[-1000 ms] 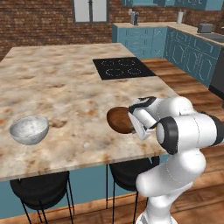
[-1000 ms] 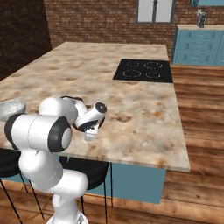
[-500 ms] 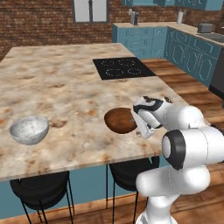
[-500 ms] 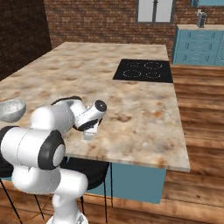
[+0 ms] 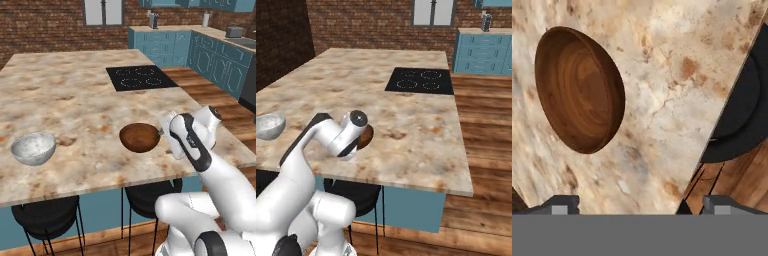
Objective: Pick up the bowls from the cabinet and place each bowl in front of a stool on the dining counter.
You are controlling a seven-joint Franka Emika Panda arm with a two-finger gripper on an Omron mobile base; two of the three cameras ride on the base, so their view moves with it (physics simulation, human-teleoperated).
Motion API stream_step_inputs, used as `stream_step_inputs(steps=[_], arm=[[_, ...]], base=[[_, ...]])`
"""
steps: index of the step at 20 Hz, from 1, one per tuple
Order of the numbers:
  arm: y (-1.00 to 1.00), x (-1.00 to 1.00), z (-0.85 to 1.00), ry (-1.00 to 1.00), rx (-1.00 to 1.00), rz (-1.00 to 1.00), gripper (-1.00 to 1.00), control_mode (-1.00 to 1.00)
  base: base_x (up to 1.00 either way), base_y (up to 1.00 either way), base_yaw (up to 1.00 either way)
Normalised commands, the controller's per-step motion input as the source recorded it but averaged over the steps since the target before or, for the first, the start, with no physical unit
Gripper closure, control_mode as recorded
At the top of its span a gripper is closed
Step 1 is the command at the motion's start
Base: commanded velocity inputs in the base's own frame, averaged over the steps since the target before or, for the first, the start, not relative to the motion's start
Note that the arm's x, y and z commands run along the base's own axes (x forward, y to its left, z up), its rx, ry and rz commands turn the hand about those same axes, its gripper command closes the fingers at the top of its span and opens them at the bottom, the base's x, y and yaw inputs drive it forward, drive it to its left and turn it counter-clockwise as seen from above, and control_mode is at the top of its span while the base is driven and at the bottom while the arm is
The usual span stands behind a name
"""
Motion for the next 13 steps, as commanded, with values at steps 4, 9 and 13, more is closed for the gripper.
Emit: stream_step_inputs(steps=[4, 9, 13], arm=[[-0.01, -1.0, 1.0, 0.0, 0.0, 0.0, -1.0, -1.0], [-0.05, -0.99, 1.0, 0.07, 0.0, 0.0, -1.0, -1.0], [-0.16, -1.0, 1.0, 0.09, 0.0, 0.0, -1.0, -1.0]], base=[[0.0, 0.0, 0.0], [0.0, 0.0, 0.0], [0.0, 0.0, 0.0]])
